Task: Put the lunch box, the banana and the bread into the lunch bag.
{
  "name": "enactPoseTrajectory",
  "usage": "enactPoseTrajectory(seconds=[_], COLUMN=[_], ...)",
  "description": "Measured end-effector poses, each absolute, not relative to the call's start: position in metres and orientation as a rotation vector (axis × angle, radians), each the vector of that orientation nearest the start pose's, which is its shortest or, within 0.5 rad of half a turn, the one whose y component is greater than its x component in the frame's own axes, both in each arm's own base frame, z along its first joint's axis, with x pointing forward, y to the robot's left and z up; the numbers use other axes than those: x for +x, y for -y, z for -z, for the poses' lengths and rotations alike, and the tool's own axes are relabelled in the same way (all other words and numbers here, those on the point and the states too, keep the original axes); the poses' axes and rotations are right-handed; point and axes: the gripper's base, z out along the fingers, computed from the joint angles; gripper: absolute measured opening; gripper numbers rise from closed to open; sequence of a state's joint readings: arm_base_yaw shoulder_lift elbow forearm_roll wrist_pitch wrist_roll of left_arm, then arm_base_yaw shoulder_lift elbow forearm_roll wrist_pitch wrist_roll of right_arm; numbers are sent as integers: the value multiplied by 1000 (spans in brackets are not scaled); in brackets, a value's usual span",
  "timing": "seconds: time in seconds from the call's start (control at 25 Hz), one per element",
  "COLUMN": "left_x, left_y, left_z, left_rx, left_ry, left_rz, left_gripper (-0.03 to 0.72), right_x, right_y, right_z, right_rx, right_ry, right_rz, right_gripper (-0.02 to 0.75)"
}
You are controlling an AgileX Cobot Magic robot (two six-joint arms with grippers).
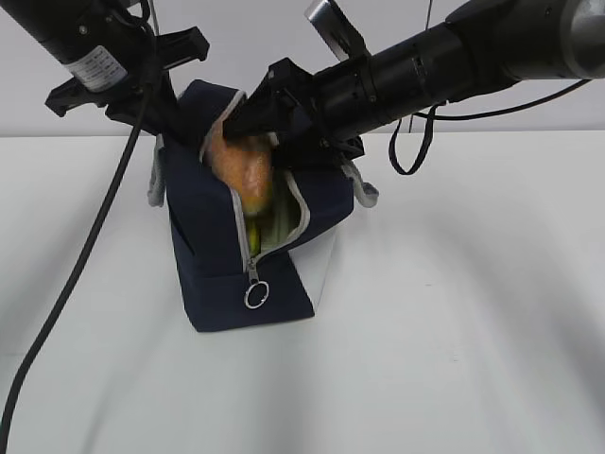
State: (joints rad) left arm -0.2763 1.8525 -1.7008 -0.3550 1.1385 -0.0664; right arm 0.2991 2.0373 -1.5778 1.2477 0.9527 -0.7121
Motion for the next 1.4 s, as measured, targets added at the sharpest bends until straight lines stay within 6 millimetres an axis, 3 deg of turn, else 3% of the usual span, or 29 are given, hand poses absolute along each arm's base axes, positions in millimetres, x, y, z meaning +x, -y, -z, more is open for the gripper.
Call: enactPoseTrajectory(seconds=[0.32, 0.52, 0.76, 1.12, 1.4], left_x=[377, 377, 377, 377, 377], left_y=[137, 137, 137, 137, 137], left_z=[-310, -309, -309, -309, -309], left_rx=[167, 168, 168, 169, 169], left_ry=[-2781, -2783, -2784, -2787, -2787], left_rz=[573, 573, 573, 573, 573], left_gripper=[-1, -1, -1, -1, -1], right_x=[404, 409, 416, 419, 420], right_y=[-198, -197, -190, -173, -172], right_z=[-248, -273, -293, -282, -284], right_rx=[-417, -530, -607, -586, -559], right_ry=[-2335, -2273, -2343, -2527, -2532], right_rz=[-1344, -1325, -1126, -806, -798], right_gripper=[633, 633, 627, 596, 592])
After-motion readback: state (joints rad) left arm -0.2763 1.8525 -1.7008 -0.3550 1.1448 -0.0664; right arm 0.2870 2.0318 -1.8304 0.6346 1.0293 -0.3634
